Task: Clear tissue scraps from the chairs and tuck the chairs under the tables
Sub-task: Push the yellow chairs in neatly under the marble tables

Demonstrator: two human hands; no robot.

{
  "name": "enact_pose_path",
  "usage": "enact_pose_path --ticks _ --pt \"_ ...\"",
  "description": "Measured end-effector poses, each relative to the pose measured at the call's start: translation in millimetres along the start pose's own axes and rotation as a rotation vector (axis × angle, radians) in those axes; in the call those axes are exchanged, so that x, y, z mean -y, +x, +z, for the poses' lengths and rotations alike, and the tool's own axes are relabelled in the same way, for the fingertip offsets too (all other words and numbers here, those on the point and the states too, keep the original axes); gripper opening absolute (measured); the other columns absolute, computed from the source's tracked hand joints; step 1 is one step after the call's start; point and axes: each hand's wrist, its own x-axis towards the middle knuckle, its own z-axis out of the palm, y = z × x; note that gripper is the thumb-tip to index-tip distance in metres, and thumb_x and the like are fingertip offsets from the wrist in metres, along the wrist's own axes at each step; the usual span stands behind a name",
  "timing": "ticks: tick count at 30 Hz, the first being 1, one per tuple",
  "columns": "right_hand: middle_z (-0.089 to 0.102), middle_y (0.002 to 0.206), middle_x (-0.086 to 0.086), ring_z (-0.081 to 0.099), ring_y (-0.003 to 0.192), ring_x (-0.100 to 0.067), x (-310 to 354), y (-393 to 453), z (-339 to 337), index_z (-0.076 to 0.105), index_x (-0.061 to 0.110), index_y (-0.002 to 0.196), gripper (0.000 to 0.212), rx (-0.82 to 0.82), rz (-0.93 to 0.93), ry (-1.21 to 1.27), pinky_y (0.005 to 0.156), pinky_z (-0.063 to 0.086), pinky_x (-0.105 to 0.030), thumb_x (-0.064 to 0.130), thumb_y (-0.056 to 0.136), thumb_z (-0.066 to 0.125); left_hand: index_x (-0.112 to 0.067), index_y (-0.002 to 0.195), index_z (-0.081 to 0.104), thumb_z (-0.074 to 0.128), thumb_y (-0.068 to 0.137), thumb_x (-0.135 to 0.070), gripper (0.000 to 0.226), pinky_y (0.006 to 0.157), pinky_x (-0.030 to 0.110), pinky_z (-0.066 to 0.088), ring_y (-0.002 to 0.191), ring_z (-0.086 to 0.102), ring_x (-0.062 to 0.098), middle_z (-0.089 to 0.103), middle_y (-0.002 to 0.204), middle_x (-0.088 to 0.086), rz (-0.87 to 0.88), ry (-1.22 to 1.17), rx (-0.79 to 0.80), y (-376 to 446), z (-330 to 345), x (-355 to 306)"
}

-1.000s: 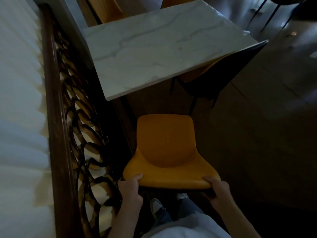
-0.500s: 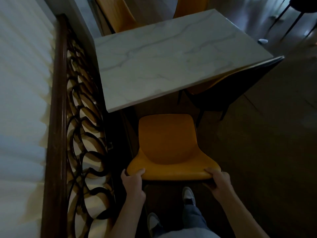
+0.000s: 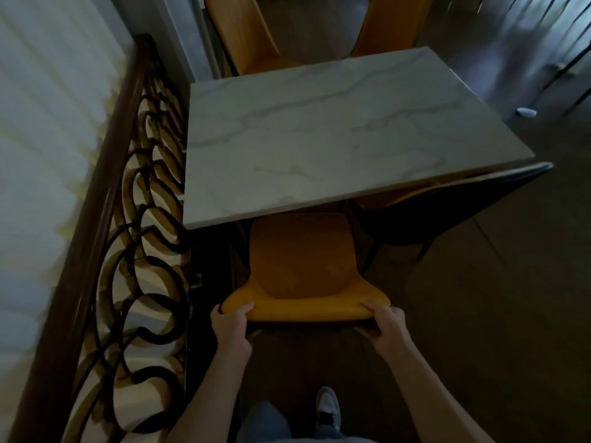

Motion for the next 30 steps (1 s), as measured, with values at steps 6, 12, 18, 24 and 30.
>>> enact_pose_path --ticks 6,12,18,24,30 --pt "0.050 0.128 -0.019 0.054 0.114 -0.038 42 32 16 0.038 0.009 0.138 0.058 0.013 -0.043 -0.047 0.078 0.057 -0.051 0.009 0.089 0.068 -0.031 0.157 0.020 0.077 0.085 -0.012 0.093 0.085 0.057 0.054 0.130 0.042 0.047 0.033 0.155 0.017 -0.011 -0.008 -0.041 11 42 -20" --pt "0.051 0.124 -0.016 0.054 0.114 -0.036 85 65 37 0.036 0.011 0.138 0.059 0.015 -0.067 -0.080 0.087 0.055 -0.056 0.012 0.089 0.069 -0.030 0.156 0.020 0.078 0.084 -0.017 0.094 0.085 0.056 0.055 0.130 0.043 0.045 0.034 0.154 0.016 0.003 -0.027 -0.049 25 83 -38" --pt "0.053 0.120 -0.014 0.055 0.113 -0.034 121 97 56 0.040 0.012 0.135 0.059 0.035 -0.060 -0.062 0.093 0.053 -0.057 0.021 0.087 0.072 -0.029 0.157 0.019 0.076 0.086 -0.020 0.092 0.086 0.057 0.056 0.129 0.046 0.044 0.035 0.154 0.016 0.018 -0.045 -0.048 41 120 -59" --pt "0.055 0.124 -0.018 0.057 0.113 -0.036 155 124 75 0.045 0.006 0.132 0.057 0.059 -0.061 -0.084 0.089 0.055 -0.057 0.020 0.085 0.075 -0.030 0.157 0.016 0.077 0.085 -0.028 0.094 0.086 0.057 0.056 0.129 0.046 0.041 0.035 0.154 0.013 0.021 -0.064 -0.046 55 148 -81" --pt "0.055 0.124 -0.017 0.058 0.111 -0.035 176 142 87 0.042 0.008 0.134 0.061 0.058 -0.066 -0.078 0.087 0.055 -0.057 0.023 0.085 0.076 -0.029 0.157 0.017 0.077 0.084 -0.032 0.095 0.084 0.057 0.057 0.131 0.045 0.041 0.035 0.155 0.013 0.027 -0.048 -0.074 61 168 -92"
